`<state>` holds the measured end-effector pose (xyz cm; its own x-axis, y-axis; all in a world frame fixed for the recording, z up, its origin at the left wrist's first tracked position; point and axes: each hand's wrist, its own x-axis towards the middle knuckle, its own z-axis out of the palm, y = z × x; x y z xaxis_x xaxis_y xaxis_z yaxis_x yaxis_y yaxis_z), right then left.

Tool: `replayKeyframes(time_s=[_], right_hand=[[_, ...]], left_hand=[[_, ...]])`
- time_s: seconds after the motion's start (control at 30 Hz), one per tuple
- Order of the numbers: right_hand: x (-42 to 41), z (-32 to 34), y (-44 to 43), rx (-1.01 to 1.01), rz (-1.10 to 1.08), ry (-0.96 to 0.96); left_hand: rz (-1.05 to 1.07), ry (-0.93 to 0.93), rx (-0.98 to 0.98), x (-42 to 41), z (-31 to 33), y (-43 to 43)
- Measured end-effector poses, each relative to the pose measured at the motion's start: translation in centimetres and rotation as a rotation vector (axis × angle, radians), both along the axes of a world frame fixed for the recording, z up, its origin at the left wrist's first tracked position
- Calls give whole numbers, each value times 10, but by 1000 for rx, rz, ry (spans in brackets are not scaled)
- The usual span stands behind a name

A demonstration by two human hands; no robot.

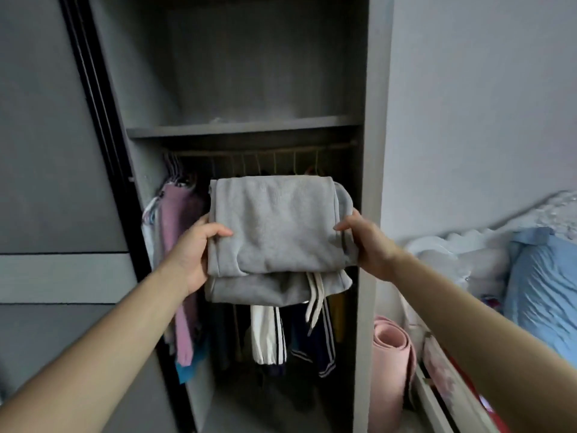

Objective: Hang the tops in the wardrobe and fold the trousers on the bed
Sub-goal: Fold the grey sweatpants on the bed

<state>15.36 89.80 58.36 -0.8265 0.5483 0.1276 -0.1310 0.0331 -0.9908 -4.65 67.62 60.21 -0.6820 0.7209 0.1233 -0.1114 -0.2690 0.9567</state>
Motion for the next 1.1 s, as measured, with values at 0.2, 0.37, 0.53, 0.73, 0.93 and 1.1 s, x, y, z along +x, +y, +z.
replayKeyframes(time_s=[0.2, 0.37, 0.53, 0.73, 0.93, 1.1], right_hand=[[-66, 96, 0, 126, -85, 96], [-118, 178, 44, 258, -229, 130], [-162, 251, 113, 370, -366, 174], [-216, 321, 194, 486, -457, 198], [-280, 357, 260, 530, -515, 212], [-312, 370, 307, 589, -569, 189]], left_hand=[[34, 52, 104, -54, 89, 8], [44, 89, 159, -100, 150, 62], [47, 157, 238, -146, 210, 145], [53, 206, 322, -197, 275, 240], [39, 198, 367, -259, 308, 319], [-95, 198, 356, -309, 329, 379]])
